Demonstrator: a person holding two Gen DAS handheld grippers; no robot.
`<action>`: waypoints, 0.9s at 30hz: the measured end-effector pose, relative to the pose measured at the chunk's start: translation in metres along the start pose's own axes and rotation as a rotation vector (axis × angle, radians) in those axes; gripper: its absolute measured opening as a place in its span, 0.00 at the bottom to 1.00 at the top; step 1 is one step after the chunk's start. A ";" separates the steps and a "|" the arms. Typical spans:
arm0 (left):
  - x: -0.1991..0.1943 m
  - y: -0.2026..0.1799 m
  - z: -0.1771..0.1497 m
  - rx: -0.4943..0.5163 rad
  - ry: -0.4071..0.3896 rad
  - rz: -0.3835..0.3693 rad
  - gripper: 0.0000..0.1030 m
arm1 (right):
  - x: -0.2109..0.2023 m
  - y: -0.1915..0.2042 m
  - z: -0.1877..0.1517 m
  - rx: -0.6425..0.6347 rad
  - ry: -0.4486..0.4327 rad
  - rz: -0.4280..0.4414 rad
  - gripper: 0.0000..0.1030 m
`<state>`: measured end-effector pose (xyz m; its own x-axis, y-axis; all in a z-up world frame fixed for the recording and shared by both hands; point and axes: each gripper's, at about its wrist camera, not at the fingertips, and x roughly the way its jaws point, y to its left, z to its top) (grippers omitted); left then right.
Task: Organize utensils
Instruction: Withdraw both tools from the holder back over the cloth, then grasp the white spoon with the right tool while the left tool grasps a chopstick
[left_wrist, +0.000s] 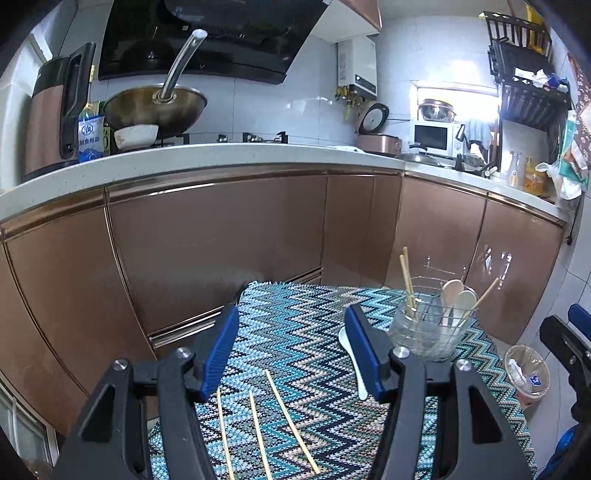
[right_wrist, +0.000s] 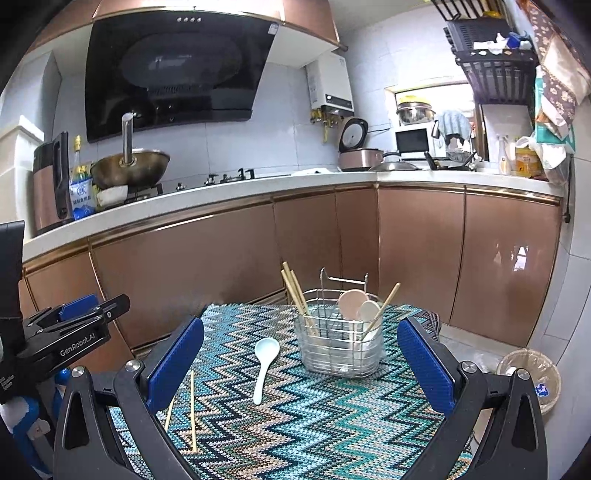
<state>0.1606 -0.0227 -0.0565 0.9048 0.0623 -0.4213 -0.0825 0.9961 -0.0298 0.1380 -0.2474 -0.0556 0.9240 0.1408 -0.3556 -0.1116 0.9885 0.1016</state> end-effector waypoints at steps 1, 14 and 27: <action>0.001 0.002 -0.001 -0.002 0.003 0.001 0.56 | 0.002 0.002 -0.001 -0.005 0.005 0.001 0.99; 0.031 0.025 -0.012 -0.028 0.060 0.030 0.56 | 0.038 0.025 -0.011 -0.065 0.095 0.032 0.91; 0.083 0.077 -0.034 -0.103 0.192 0.059 0.56 | 0.107 0.060 -0.038 -0.189 0.265 0.090 0.77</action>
<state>0.2151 0.0571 -0.1243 0.8016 0.0975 -0.5898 -0.1840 0.9790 -0.0882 0.2159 -0.1712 -0.1231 0.7829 0.2125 -0.5847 -0.2769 0.9606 -0.0217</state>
